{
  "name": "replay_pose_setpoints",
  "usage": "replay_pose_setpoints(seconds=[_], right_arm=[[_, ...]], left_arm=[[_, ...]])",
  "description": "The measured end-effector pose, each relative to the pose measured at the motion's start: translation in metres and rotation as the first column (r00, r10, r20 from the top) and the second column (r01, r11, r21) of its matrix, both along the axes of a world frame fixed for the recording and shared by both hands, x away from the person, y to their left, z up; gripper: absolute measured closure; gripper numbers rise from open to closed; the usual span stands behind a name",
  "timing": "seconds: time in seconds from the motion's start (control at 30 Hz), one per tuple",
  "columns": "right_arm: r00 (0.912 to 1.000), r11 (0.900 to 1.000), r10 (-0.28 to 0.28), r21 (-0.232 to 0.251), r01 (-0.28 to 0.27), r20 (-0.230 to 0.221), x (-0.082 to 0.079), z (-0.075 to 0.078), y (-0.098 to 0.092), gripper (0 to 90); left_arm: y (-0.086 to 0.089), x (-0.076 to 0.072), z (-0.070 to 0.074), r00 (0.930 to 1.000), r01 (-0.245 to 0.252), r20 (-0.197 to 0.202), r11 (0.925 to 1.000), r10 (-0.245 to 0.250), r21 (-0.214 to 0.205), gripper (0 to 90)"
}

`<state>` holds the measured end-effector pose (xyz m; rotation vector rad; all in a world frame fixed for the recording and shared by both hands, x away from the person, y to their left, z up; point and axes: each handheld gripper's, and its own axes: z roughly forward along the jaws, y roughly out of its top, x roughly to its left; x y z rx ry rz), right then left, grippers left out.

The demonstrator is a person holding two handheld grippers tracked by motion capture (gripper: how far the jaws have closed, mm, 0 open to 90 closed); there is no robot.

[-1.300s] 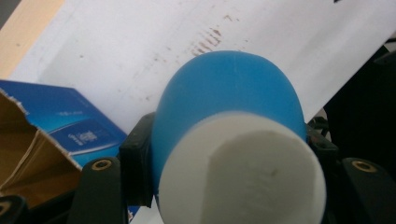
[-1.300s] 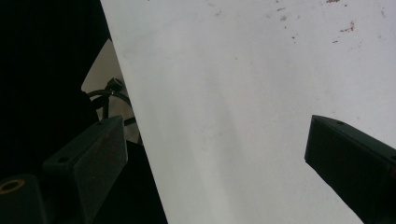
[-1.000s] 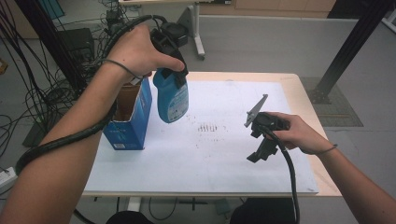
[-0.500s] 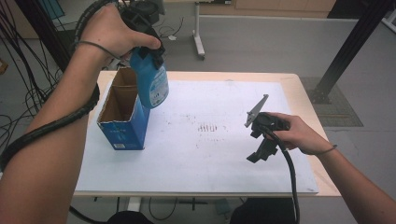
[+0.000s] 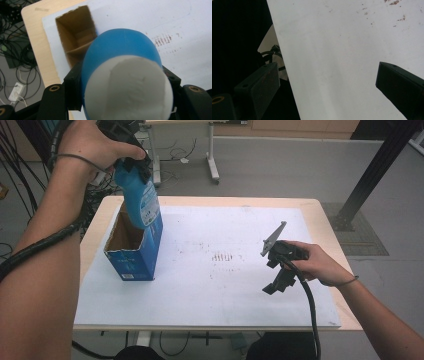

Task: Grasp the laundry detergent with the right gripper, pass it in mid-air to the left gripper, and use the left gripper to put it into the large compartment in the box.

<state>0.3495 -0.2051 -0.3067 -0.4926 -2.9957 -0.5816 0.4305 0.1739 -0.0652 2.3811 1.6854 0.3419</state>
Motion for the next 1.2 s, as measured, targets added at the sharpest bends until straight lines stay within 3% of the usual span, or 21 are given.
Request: replay_pose_setpoints(seconds=[0.27,0.4,0.77,1.2], right_arm=[[1.0,1.0,0.004,0.003,-0.004,0.0,0.001,-0.001,0.004,4.7],[1.0,1.0,0.01,0.001,-0.01,-0.002,0.001,-0.002,0.006,4.7],[0.9998,0.9998,0.018,0.0,-0.018,0.005,0.001,-0.003,0.009,4.5],[0.9997,0.9998,0.021,0.003,-0.021,0.007,0.001,-0.003,0.01,4.6]], left_arm=[[0.017,0.003,-0.001,0.996,-0.09,0.005,0.9955,0.09,0.029,37.7],[0.024,0.004,-0.004,0.9923,-0.123,0.01,0.9922,0.123,0.015,37.7],[0.033,0.009,-0.015,0.9868,-0.162,0.008,0.9866,0.162,0.017,37.7],[0.04,0.014,-0.043,0.982,-0.188,-0.011,0.9821,0.188,0.004,37.7]])
